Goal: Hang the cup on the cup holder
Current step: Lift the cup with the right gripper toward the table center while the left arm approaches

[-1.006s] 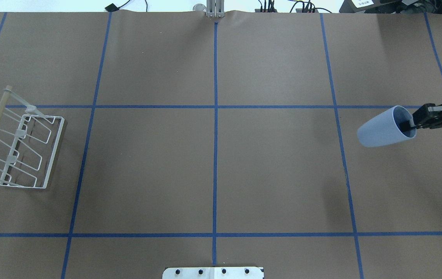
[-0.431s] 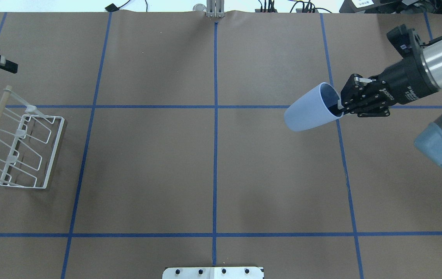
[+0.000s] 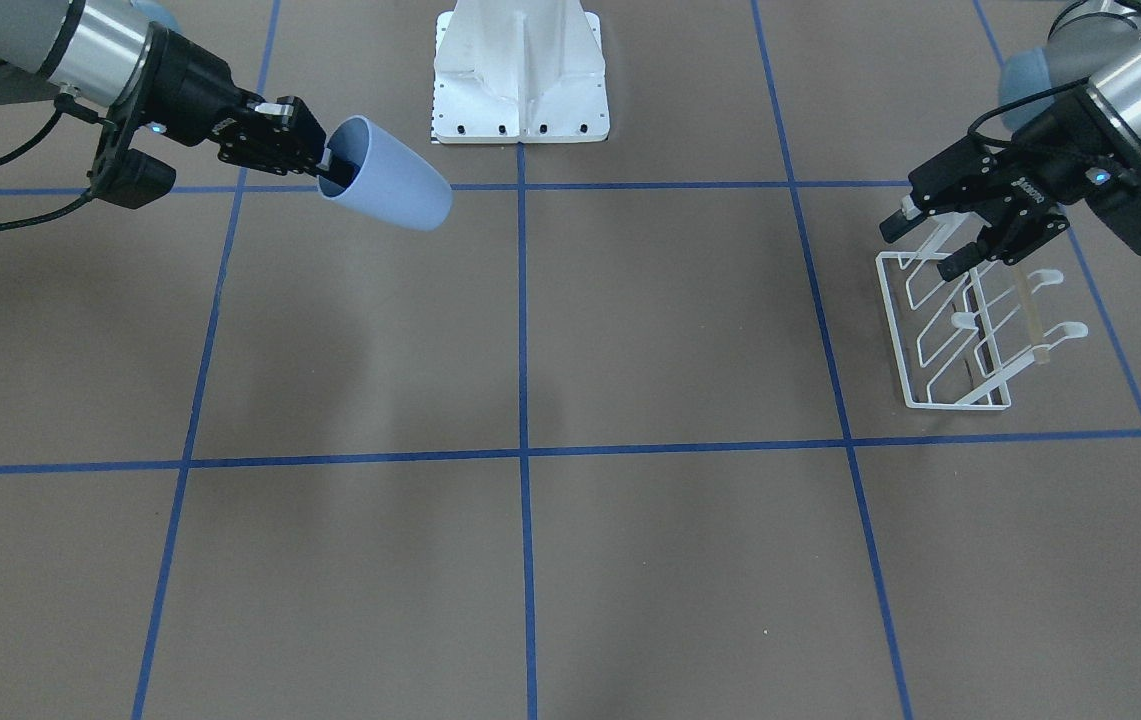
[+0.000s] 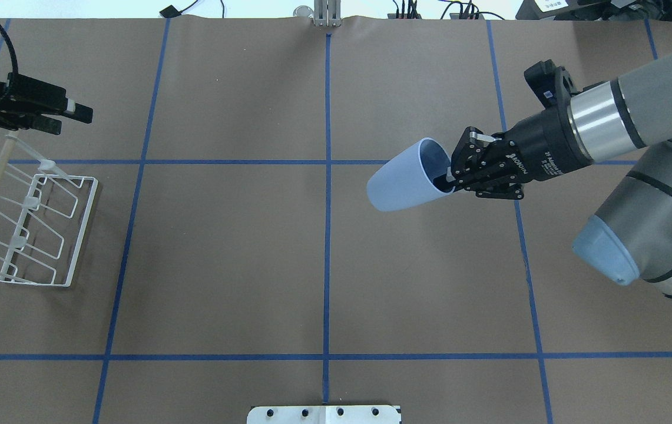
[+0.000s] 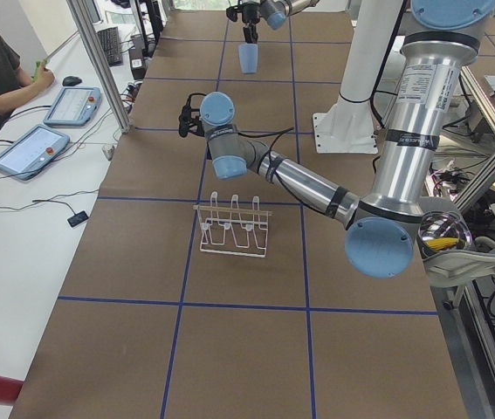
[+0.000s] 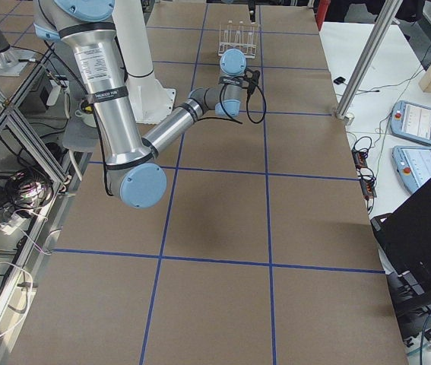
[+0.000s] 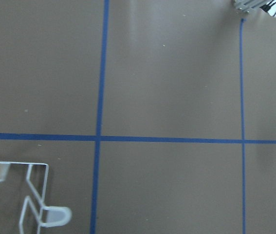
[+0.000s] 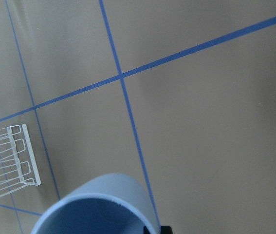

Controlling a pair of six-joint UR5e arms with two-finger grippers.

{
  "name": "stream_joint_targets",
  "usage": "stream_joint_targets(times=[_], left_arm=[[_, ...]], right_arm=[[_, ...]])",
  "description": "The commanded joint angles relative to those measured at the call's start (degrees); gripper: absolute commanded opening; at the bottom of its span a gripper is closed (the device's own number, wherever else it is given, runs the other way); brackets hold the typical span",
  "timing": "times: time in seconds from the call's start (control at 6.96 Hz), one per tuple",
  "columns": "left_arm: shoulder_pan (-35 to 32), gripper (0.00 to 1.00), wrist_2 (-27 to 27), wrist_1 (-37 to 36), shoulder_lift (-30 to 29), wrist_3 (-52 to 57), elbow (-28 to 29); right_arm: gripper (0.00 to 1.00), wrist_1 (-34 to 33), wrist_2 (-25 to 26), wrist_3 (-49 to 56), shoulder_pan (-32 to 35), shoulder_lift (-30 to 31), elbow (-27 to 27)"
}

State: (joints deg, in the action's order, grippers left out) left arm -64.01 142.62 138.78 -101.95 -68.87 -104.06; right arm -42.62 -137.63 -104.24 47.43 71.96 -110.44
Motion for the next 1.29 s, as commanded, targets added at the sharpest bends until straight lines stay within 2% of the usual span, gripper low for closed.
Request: stream_joint_targets(times=[0.0,0.29,0.57,0.72,0.86,1.01,1.15], left_arm=[[5.0,0.98,-0.77,4.27,-5.25,-10.28,0.52],[7.49,0.98,-4.87,13.12,-6.16,-22.31,0.7],[10.12,0.98,-5.25,16.85,-8.34,-34.45,1.05],[10.39,0.98,-5.34,20.7,-8.44,-39.28,0.79],[10.48,0.98,-8.56,24.74,-8.7,-49.25,0.27],[12.22,0.98,-9.55,29.74,-9.4,-54.39,1.57],[15.2,0.97,-9.73,32.32,-10.02,-54.27,1.93]], right_arm=[[0.0,6.28,5.42,-7.34,-3.91,-1.47,0.13],[0.0,10.26,7.9,-13.15,-5.68,-2.87,0.13],[0.0,12.72,8.69,-16.5,-5.86,-3.76,0.13],[0.0,15.52,10.0,-19.65,-6.03,-3.76,0.13],[0.0,19.2,13.23,-23.51,-7.08,-3.93,0.13],[0.0,21.59,16.05,-26.16,-8.13,-4.11,0.13],[0.0,22.05,16.77,-26.53,-8.49,-4.89,0.13]])
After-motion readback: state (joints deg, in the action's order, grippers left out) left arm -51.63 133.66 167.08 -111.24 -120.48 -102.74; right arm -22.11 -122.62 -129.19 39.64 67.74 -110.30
